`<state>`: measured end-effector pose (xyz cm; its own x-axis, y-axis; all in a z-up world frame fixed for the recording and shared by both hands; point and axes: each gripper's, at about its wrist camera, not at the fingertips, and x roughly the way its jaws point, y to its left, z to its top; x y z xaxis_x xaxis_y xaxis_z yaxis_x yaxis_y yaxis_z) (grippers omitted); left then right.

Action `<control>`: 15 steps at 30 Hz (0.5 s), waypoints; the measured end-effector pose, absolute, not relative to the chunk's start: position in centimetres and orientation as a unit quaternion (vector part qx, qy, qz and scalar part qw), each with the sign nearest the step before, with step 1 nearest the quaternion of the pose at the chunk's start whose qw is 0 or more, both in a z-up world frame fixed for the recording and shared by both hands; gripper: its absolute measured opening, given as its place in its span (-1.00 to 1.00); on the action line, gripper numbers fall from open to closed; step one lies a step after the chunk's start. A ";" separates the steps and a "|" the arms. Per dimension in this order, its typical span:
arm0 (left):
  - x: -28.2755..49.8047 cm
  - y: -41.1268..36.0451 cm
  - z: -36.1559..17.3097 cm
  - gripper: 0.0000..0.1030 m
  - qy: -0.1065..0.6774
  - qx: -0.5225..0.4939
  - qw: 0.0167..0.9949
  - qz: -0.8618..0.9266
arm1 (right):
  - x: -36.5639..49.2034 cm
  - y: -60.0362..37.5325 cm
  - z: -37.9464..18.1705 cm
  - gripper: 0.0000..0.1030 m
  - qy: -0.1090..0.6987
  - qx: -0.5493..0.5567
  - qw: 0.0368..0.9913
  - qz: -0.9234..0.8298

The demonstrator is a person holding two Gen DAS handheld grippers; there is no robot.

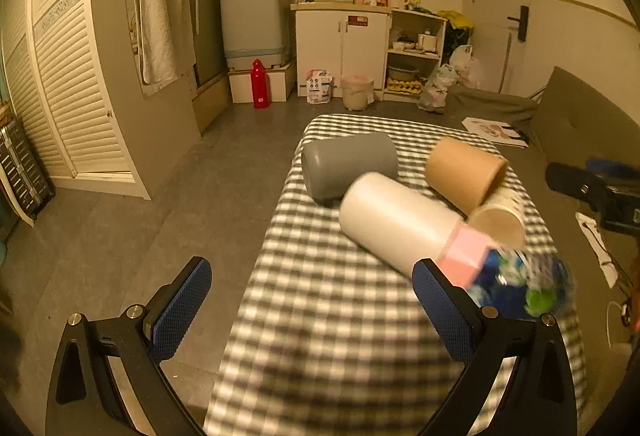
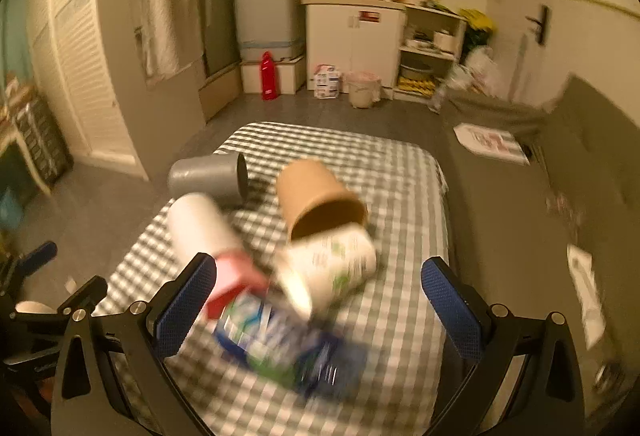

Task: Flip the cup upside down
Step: 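Reach the right gripper to the tan kraft cup and grasp it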

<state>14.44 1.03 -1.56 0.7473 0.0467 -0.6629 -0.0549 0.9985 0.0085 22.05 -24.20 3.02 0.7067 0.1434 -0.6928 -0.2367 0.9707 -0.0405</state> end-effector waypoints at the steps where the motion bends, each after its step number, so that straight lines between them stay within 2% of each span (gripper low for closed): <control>1: 15.2 1.1 -1.8 1.00 0.357 -0.008 0.934 0.028 | 23.2 -23.7 2.9 0.99 0.375 -0.076 0.917 0.109; 6: 18.3 1.6 -3.0 1.00 0.371 -0.011 0.928 0.039 | 29.1 -22.1 -0.2 0.99 0.424 -0.116 0.887 0.142; 15: 20.2 2.0 -5.9 1.00 0.406 -0.002 0.913 0.041 | 33.7 -21.7 -4.3 0.99 0.486 -0.122 0.854 0.140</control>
<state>20.17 1.97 -5.87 0.6669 0.0730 -0.7416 -0.0761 0.9967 0.0297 33.70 -21.72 -4.33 0.4889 0.1212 -0.8639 -0.3584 0.9308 -0.0722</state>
